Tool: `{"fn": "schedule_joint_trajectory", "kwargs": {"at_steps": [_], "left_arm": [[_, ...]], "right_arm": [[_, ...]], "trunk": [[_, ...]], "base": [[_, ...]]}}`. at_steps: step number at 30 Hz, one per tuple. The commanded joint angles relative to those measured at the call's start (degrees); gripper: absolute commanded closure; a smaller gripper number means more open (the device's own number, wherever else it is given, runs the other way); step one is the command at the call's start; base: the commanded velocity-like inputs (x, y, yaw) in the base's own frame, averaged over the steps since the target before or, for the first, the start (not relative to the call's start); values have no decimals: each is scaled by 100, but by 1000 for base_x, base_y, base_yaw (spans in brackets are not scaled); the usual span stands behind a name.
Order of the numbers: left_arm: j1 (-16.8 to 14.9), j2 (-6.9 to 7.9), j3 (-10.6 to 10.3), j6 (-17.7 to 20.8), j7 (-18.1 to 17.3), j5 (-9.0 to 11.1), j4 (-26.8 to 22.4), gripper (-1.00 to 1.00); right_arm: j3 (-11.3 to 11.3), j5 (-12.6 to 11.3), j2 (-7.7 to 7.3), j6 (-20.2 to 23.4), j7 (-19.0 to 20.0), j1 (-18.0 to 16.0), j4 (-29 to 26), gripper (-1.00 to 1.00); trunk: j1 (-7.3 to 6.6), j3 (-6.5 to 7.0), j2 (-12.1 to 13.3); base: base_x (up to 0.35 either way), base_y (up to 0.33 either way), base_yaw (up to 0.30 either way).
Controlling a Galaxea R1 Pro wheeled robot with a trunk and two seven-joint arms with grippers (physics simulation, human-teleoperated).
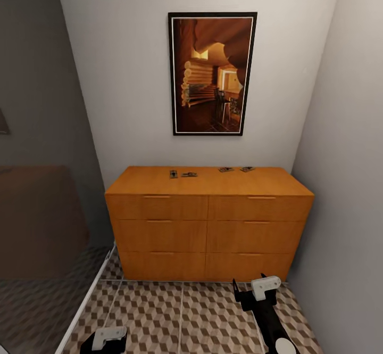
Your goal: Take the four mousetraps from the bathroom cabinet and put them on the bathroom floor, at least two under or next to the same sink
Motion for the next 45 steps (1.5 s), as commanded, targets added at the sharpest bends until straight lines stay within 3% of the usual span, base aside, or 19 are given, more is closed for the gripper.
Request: {"fn": "schedule_joint_trajectory", "kwargs": {"at_steps": [1, 25, 29, 38, 41, 45], "left_arm": [[-3, 1, -7, -16, 21, 2, 4, -100], [-3, 3, -28, -18, 0, 2, 235, -100], [-3, 13, -17, -164, -10, -6, 1010, -100], [-3, 105, -16, -1770, -13, -15, 3047, -100], [-3, 98, -22, -1968, -14, -15, 3411, -100], [-3, 92, -30, -2060, -14, -9, 3593, -100]], "right_arm": [[7, 57, 0, 9, -35, -3, 1, -100], [1, 57, -21, 9, -13, -4, 6, -100], [-1, 59, -21, 8, -21, -4, 6, -100], [-24, 68, 15, 52, -72, -4, -80, -100], [-26, 72, 32, 191, -92, -4, -369, -100], [-26, 74, 101, 746, -158, -4, -877, -100]], "trunk": [[0, -6, -3], [0, -6, -3], [0, -6, -3], [0, -6, -3], [0, -6, -3], [0, -6, -3]], "base": [[4, 0, 0], [0, 0, 0], [0, 0, 0], [0, 0, 0], [0, 0, 0], [0, 0, 0]]}}
